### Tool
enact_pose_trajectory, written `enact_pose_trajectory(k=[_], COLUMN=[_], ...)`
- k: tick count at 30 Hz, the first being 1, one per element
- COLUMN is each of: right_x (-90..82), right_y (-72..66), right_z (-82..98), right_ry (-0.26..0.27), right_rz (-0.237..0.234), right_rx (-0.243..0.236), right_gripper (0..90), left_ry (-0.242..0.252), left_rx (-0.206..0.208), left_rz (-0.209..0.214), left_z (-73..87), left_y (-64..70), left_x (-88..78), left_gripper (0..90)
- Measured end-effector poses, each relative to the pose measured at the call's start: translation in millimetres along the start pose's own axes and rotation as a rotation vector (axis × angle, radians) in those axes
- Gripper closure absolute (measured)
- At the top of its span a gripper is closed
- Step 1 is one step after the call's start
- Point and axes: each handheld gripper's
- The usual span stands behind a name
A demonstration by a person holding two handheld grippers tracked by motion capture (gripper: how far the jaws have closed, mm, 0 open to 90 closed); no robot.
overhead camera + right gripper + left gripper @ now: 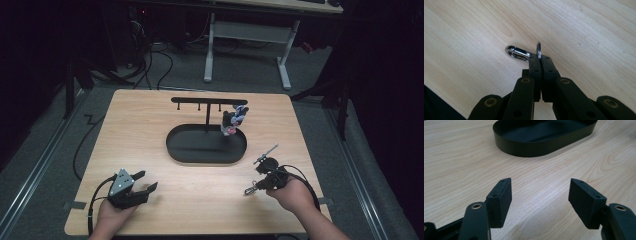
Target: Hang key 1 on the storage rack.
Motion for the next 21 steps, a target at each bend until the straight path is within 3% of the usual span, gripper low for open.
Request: enact_pose_trajectory(k=[1, 3, 9, 21], right_x=[-1.8, -4.0, -15.8, -33.3], right_y=[-1.9, -0.7, -1.6, -1.7], right_z=[0.2, 0.2, -2.1, -12.3], right_ry=[0.000, 0.009, 0.031, 0.057], right_rz=[0.009, 0.000, 0.004, -0.008], right_rx=[0.021, -0.005, 0.014, 0.002], right_gripper=[89.4, 89.4, 89.4, 89.5], left_ry=[0.001, 0.000, -0.001, 0.000], left_rx=[0.000, 0.000, 0.000, 0.003], left_rz=[0.000, 0.000, 0.000, -0.002], left_z=[0.0, 0.0, 0.0, 0.0], left_y=[0.0, 0.0, -0.1, -0.1], left_x=[0.1, 0.1, 0.1, -0.1], left_gripper=[35.9, 35.9, 35.9, 35.9])
Point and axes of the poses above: each handheld gripper's, and its own axes: x roughly forward along the jaws, z roughly out of its underside, y roughly to its right, and after that the axes turned 13 degrees about y, right-handed
